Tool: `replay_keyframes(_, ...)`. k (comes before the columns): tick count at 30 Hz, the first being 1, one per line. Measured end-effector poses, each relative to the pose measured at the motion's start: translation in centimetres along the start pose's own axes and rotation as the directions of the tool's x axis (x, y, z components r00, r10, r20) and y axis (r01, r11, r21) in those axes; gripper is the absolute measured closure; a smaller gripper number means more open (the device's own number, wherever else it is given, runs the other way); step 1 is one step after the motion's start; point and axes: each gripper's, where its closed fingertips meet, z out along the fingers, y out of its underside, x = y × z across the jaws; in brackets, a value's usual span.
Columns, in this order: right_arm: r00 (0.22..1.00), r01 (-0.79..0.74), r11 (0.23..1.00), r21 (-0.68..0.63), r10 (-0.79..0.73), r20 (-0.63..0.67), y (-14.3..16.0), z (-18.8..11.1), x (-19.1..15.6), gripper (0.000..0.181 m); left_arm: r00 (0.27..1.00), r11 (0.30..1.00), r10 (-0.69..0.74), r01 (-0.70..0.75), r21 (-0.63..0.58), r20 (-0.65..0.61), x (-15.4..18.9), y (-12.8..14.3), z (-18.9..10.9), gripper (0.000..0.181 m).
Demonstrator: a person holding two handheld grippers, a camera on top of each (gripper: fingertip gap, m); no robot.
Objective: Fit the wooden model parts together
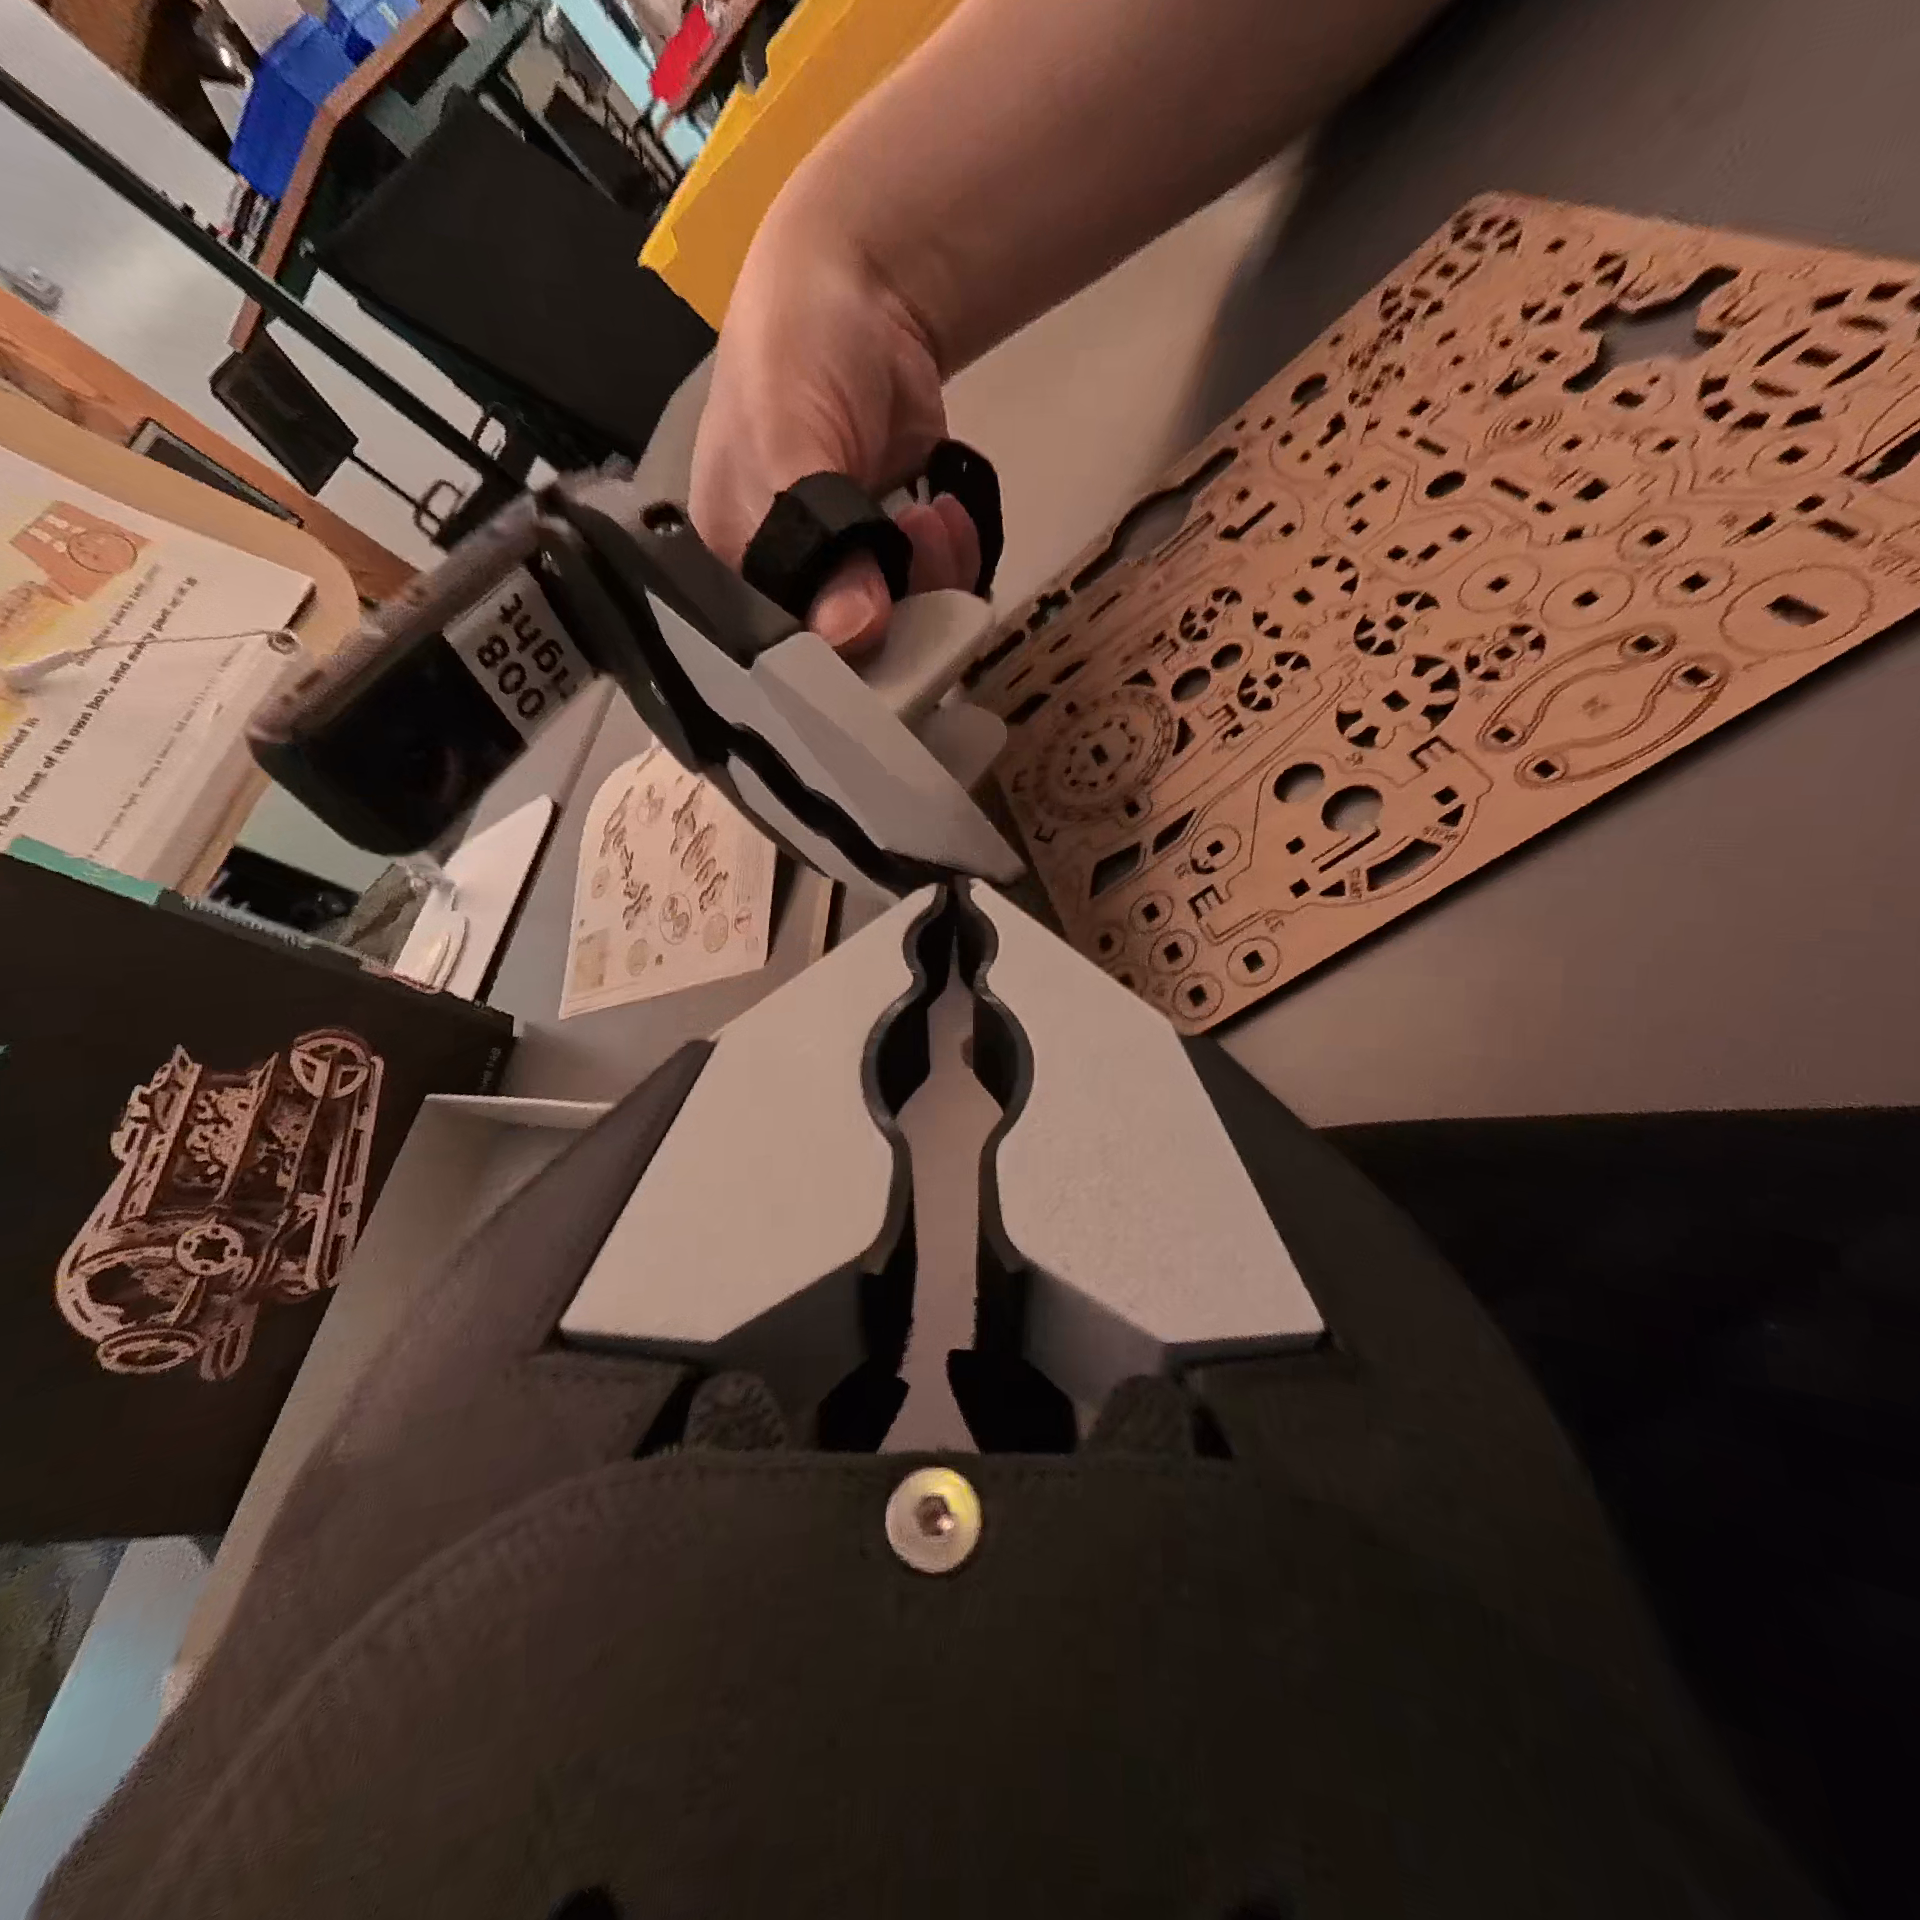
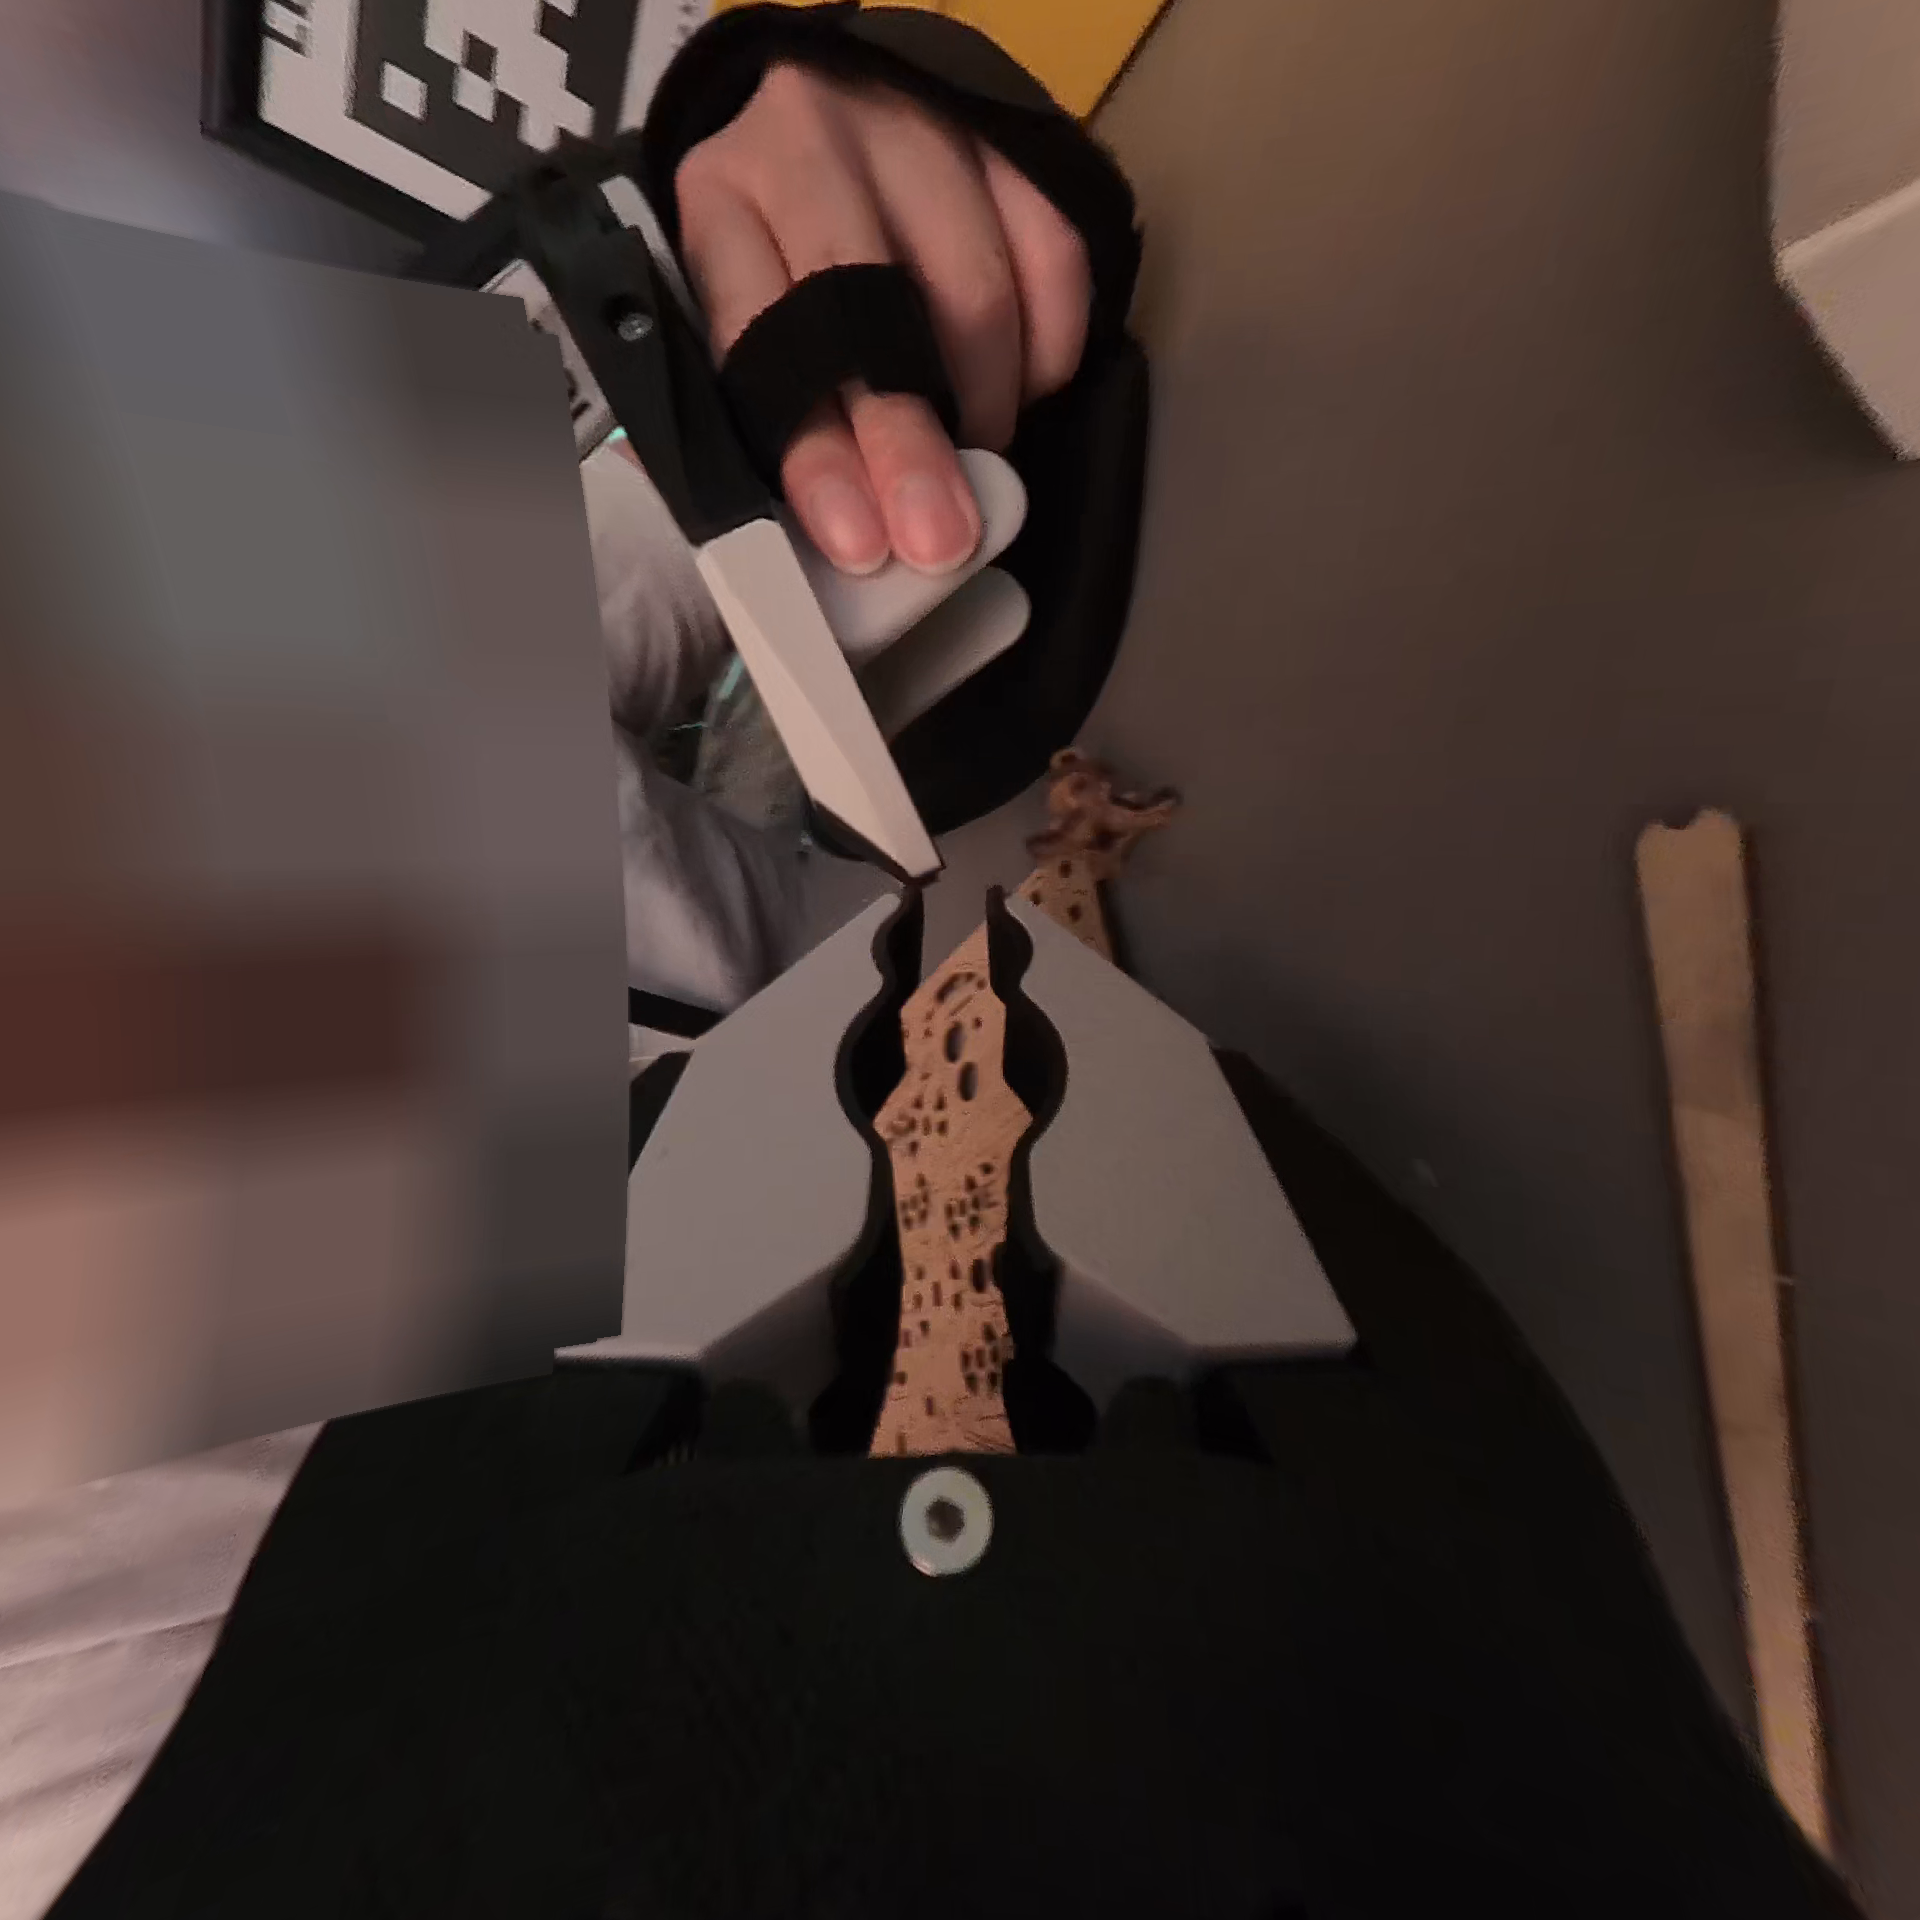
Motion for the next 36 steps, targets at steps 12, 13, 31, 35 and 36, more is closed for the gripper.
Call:
replay_keyframes(12,0.815,0.494,0.869,-0.030,-0.475,-0.332,-2.7,-1.7,0.5,0.163,0.849,0.922,-0.339,0.386,-0.038,0.406,-8.7,3.9,-2.9,0.181)
replay_keyframes(13,0.792,0.511,0.858,-0.047,-0.491,-0.362,-2.9,-1.2,0.3,0.162,0.825,0.908,-0.367,0.418,-0.027,0.430,-9.3,4.2,-3.2,0.181)
replay_keyframes(31,0.448,0.425,0.815,-0.394,-0.568,-0.691,-1.9,-0.2,3.8,0.158,0.809,0.875,-0.405,0.478,-0.074,0.426,-8.7,5.5,-2.9,0.181)
replay_keyframes(35,0.513,0.433,0.839,-0.330,-0.530,-0.675,-2.2,-0.8,3.0,0.158,0.807,0.870,-0.411,0.486,-0.084,0.424,-8.6,5.7,-2.7,0.181)
replay_keyframes(36,0.533,0.434,0.840,-0.325,-0.530,-0.660,-2.1,-0.5,2.7,0.156,0.805,0.868,-0.413,0.490,-0.084,0.427,-8.6,5.8,-2.8,0.181)
